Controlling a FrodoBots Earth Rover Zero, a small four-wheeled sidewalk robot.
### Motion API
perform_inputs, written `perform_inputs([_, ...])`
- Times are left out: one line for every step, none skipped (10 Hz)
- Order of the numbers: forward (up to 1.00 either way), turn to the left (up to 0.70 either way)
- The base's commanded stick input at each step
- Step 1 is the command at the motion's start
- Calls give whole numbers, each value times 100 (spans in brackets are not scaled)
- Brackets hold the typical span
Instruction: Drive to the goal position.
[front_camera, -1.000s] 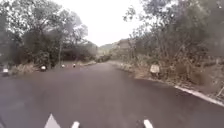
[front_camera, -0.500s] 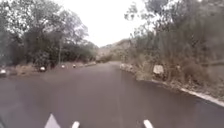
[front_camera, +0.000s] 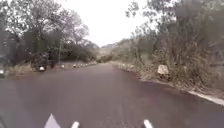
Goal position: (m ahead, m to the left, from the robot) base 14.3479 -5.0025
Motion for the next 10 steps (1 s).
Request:
perform_inputs([50,0])
perform_inputs([50,-23])
perform_inputs([50,-50])
perform_inputs([50,-50])
perform_inputs([50,-39])
perform_inputs([50,-10])
perform_inputs([50,0])
perform_inputs([50,0])
perform_inputs([50,0])
perform_inputs([50,0])
